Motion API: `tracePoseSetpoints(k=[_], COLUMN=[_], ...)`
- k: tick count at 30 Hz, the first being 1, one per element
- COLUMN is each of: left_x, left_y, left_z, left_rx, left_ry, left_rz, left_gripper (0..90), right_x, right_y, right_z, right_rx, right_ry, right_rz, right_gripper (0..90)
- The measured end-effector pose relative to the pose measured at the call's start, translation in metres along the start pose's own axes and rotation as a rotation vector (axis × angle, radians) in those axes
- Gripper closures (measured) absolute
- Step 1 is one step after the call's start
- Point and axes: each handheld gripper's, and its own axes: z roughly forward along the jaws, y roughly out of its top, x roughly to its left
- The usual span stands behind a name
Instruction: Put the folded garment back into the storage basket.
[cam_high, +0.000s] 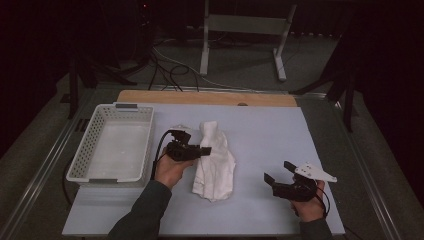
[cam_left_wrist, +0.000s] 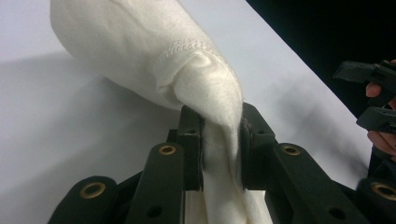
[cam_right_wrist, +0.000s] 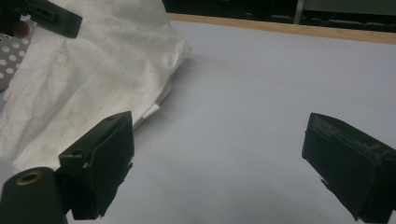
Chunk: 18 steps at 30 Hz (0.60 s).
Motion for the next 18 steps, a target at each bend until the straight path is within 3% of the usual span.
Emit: tracePoseSetpoints(k=[18], left_x=[0.007], left_y=[0.003], left_z=[-0.015], left_rx=[0.004], left_ry=[0.024], left_rz=[0.013], left_gripper=[75.1], right_x=[0.000], right_y=[0.000], right_z=[0.000], right_rx=[-0.001], right_ry=[0.003], right_rz=[-0.001], right_gripper=[9.4])
